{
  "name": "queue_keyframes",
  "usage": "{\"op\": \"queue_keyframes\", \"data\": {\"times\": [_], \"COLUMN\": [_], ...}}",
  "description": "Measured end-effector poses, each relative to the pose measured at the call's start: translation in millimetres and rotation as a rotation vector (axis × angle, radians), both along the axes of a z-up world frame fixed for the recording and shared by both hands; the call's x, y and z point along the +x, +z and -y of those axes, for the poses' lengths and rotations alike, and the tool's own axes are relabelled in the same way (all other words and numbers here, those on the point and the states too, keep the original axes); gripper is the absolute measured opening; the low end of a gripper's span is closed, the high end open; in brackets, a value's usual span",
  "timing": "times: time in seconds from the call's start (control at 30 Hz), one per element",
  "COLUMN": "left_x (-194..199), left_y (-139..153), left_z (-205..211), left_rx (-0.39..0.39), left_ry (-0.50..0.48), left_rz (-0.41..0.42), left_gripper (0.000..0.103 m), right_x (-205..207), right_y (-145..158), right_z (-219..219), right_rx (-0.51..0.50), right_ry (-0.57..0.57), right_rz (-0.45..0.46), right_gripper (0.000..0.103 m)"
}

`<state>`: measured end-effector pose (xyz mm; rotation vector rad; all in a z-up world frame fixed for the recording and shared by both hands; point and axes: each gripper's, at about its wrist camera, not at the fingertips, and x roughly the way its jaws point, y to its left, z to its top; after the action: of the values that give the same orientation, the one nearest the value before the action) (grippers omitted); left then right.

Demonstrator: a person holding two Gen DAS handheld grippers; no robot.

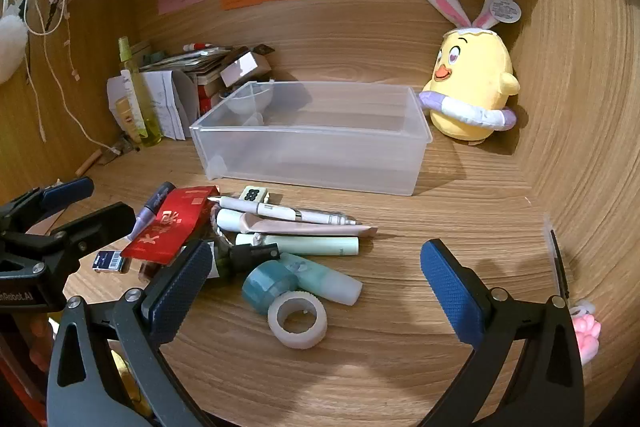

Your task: Organize objects

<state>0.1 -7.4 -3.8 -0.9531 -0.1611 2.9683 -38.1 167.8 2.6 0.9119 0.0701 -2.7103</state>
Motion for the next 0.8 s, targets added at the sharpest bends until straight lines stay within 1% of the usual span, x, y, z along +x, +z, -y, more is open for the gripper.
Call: {"op": "queue_keyframes", "data": {"times": [0.8], "left_x": [1.1], "left_y": [-3.3], "left_z": [2.9], "left_rx": [0.010], "left_ry": [-0.005], "left_rz": [0.014], "left_gripper": [0.103], "right_x": [0.8], "right_y": [1.1], "right_z": [1.4], "right_rx": [-0.015], "right_ry": [0.003], "right_rz": [0.004], "right_gripper": [0.103]}}
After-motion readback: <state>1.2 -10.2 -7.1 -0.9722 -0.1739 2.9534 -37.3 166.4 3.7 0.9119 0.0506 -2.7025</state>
